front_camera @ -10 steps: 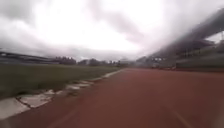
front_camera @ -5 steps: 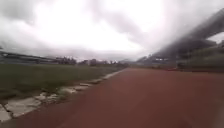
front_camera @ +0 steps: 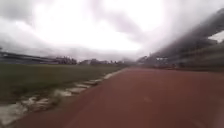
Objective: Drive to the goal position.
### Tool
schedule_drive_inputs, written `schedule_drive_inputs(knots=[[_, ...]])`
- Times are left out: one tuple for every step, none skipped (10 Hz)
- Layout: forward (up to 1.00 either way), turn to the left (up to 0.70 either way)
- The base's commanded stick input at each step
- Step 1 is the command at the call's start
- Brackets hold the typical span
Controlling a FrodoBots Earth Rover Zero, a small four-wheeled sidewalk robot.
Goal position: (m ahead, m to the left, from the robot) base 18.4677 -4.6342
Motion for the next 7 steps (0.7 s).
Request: schedule_drive_inputs(knots=[[0.7,0.0],[0.7,0.0],[0.7,0.0],[0.7,0.0],[0.7,0.0],[0.7,0.0],[0.7,0.0]])
